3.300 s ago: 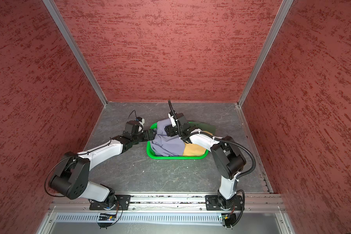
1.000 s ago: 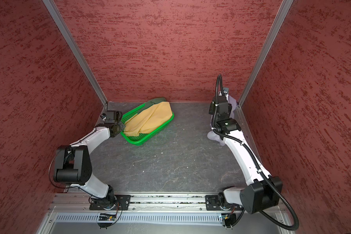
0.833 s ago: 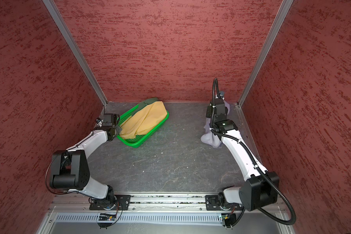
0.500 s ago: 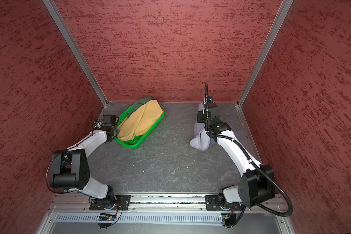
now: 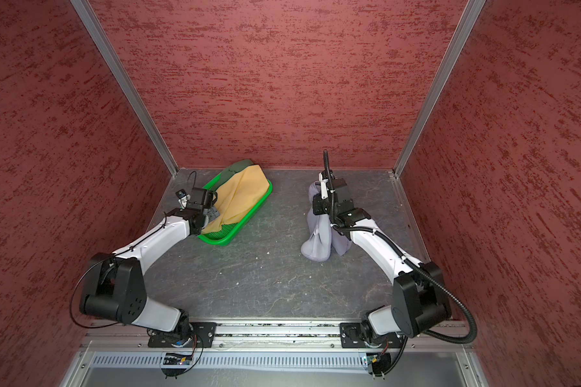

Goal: Fold and stack skirts
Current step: Place the skirt at the center of the table, then move the basket to the top-left of the table.

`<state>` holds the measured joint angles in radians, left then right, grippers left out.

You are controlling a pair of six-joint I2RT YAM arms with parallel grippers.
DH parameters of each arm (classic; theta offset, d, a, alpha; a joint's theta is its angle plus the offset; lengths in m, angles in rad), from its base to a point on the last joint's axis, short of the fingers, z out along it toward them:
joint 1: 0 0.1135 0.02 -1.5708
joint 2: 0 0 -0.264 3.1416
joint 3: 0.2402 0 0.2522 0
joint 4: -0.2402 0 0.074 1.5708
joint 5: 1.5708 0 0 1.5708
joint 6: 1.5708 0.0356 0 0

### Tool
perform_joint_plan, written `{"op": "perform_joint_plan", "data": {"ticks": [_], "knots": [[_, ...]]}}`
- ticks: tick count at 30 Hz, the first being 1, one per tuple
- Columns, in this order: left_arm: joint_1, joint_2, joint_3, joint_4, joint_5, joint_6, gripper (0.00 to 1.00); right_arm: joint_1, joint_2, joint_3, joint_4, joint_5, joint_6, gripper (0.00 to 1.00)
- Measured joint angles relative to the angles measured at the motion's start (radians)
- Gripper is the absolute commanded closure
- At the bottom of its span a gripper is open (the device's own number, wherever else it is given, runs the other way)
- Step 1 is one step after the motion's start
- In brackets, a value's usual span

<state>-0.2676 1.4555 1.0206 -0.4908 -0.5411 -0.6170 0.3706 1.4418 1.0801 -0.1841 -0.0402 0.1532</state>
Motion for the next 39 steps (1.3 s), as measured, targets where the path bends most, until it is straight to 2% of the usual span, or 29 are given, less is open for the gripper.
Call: {"op": "perform_joint_plan", "data": {"ticks": [4, 8, 14, 17, 25, 34, 39], "knots": [[-0.151, -0.065, -0.004, 0.087, 0.023, 0.126, 0.01, 0.002, 0.023, 0.000, 0.000, -0.012, 0.003, 0.69], [-0.274, -0.101, -0.053, 0.235, 0.146, 0.265, 0.01, 0.006, 0.059, 0.000, -0.002, -0.043, 0.010, 0.61], [-0.406, -0.013, -0.082, 0.365, 0.340, 0.399, 0.01, 0.015, 0.084, 0.000, -0.006, -0.069, 0.042, 0.29], [-0.451, 0.073, -0.061, 0.388, 0.407, 0.425, 0.01, 0.015, 0.094, 0.008, -0.027, -0.045, 0.056, 0.22], [-0.500, 0.241, 0.004, 0.415, 0.522, 0.431, 0.01, -0.059, 0.122, 0.043, -0.109, 0.012, 0.114, 0.20], [-0.525, 0.311, 0.076, 0.440, 0.505, 0.435, 0.01, -0.213, 0.128, 0.005, -0.153, 0.027, 0.154, 0.23], [-0.480, 0.312, 0.080, 0.448, 0.488, 0.435, 0.01, -0.286, 0.128, -0.044, -0.164, 0.025, 0.158, 0.22]]}}
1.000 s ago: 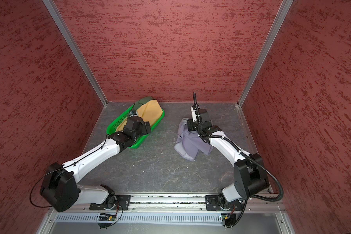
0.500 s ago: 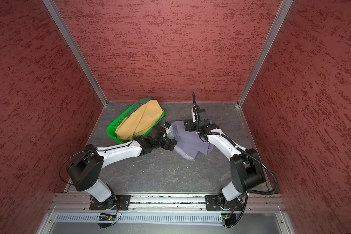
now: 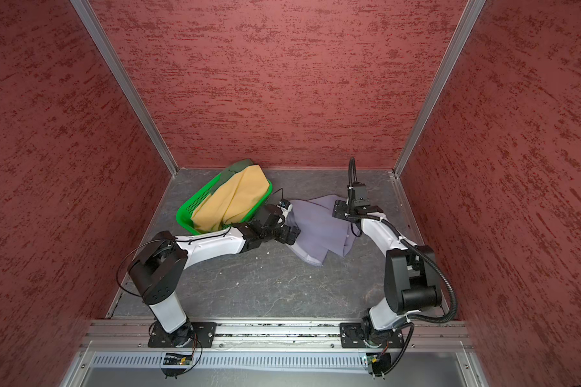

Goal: Fold and stack skirts
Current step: Move the basket to the top-left of the table, then flatten out the skirt at the center of the table.

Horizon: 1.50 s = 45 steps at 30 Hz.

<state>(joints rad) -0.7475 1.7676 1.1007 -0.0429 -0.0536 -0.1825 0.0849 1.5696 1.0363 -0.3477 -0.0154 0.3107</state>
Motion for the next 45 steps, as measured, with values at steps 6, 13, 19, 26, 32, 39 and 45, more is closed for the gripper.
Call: {"op": "perform_joint_plan", "data": {"ticks": [6, 13, 19, 26, 32, 39, 45], "knots": [[0.110, 0.003, 0.000, 0.004, 0.000, -0.004, 0.01, -0.026, -0.004, -0.072, -0.002, -0.012, 0.000, 0.23], [0.211, 0.081, 0.044, -0.019, -0.006, -0.002, 0.01, -0.024, -0.032, -0.103, 0.006, -0.043, 0.006, 0.23], [0.290, 0.121, 0.089, -0.051, -0.013, -0.003, 0.01, -0.024, -0.066, -0.112, 0.022, -0.070, 0.008, 0.20], [0.415, 0.121, 0.111, -0.054, -0.007, -0.015, 0.00, -0.024, -0.085, -0.115, 0.014, -0.066, 0.008, 0.20], [0.431, 0.121, 0.124, -0.037, 0.019, 0.025, 0.01, -0.024, -0.125, -0.189, 0.012, -0.059, 0.013, 0.21], [0.280, 0.098, 0.049, 0.070, 0.034, 0.156, 0.01, -0.024, -0.123, -0.230, 0.037, -0.060, 0.015, 0.22], [0.175, 0.039, -0.049, 0.194, 0.034, 0.279, 0.01, -0.024, -0.058, -0.220, 0.072, -0.108, 0.023, 0.29]]}}
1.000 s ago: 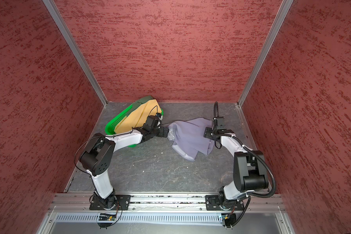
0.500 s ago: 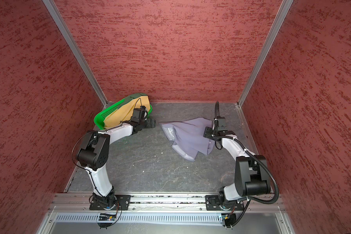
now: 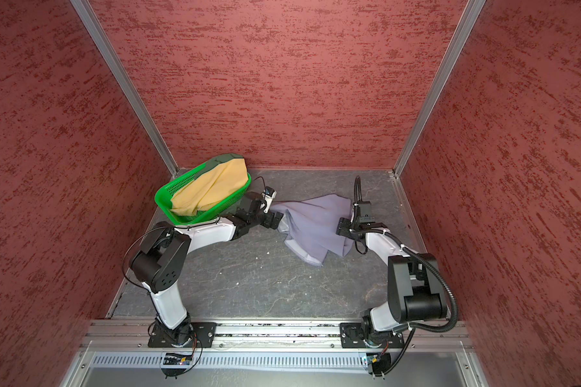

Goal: Fold and stack skirts
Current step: Flatten out the skirt at the center of the table.

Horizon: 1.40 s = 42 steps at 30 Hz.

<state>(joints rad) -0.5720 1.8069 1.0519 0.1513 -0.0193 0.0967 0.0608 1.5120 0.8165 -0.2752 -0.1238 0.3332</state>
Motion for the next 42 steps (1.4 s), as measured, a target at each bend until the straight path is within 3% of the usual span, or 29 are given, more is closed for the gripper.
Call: {"op": "perform_joint_plan", "data": {"ticks": [6, 14, 18, 24, 28, 33, 42], "knots": [[-0.035, -0.035, -0.061, 0.114, 0.022, 0.074, 0.01, 0.000, 0.016, -0.005, 0.018, -0.045, 0.011, 0.42], [-0.057, -0.035, -0.068, 0.181, 0.026, 0.083, 0.00, 0.002, 0.023, -0.047, 0.069, -0.155, 0.038, 0.85], [-0.058, -0.035, -0.088, 0.201, 0.025, 0.074, 0.01, 0.004, 0.021, -0.043, 0.072, -0.189, 0.035, 1.00], [-0.058, -0.035, -0.110, 0.206, -0.004, 0.068, 0.00, 0.004, -0.013, 0.031, 0.029, -0.174, 0.023, 1.00], [-0.058, -0.035, -0.110, 0.199, -0.020, 0.065, 0.00, 0.005, -0.023, 0.106, -0.008, -0.105, -0.001, 0.71], [-0.058, -0.035, -0.118, 0.185, -0.028, 0.053, 0.00, 0.005, -0.023, 0.105, -0.052, -0.051, -0.014, 0.52], [-0.057, -0.037, -0.149, 0.169, -0.043, 0.024, 0.01, 0.007, -0.050, -0.053, -0.096, -0.074, 0.007, 0.45]]}}
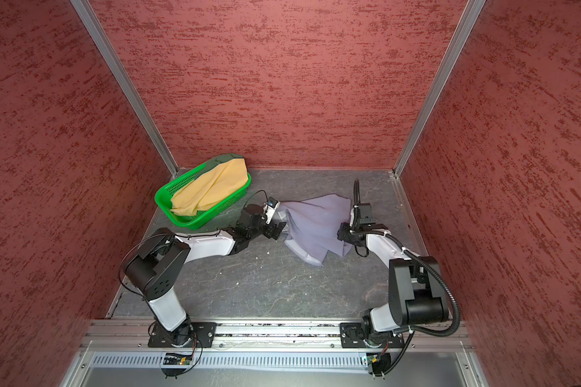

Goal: Fold and stack skirts
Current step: Flatten out the skirt at the center of the table.

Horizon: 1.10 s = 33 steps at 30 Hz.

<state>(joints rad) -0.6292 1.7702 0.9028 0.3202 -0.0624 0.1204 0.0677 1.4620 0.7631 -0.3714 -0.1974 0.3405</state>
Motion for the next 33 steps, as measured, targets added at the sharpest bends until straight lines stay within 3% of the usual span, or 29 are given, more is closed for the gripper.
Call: {"op": "perform_joint_plan", "data": {"ticks": [4, 9, 15, 21, 25, 33], "knots": [[0.000, -0.003, 0.000, -0.006, -0.004, -0.011, 0.01, 0.004, -0.002, -0.039, -0.003, -0.021, 0.017, 0.49], [0.000, -0.005, 0.000, -0.006, -0.005, -0.019, 0.01, 0.017, -0.025, -0.059, 0.021, -0.085, 0.045, 0.62], [0.000, -0.017, -0.001, -0.008, -0.002, -0.027, 0.00, 0.032, -0.033, -0.057, 0.071, -0.150, 0.070, 1.00], [-0.001, -0.042, -0.023, -0.007, 0.002, -0.037, 0.01, 0.034, -0.033, 0.007, 0.064, -0.169, 0.071, 1.00], [-0.003, -0.058, -0.054, -0.006, 0.001, -0.037, 0.01, 0.034, -0.033, 0.135, 0.034, -0.154, 0.048, 1.00], [-0.013, -0.090, -0.075, -0.005, -0.011, -0.001, 0.01, 0.034, 0.010, 0.386, -0.026, -0.015, -0.012, 1.00]]}}
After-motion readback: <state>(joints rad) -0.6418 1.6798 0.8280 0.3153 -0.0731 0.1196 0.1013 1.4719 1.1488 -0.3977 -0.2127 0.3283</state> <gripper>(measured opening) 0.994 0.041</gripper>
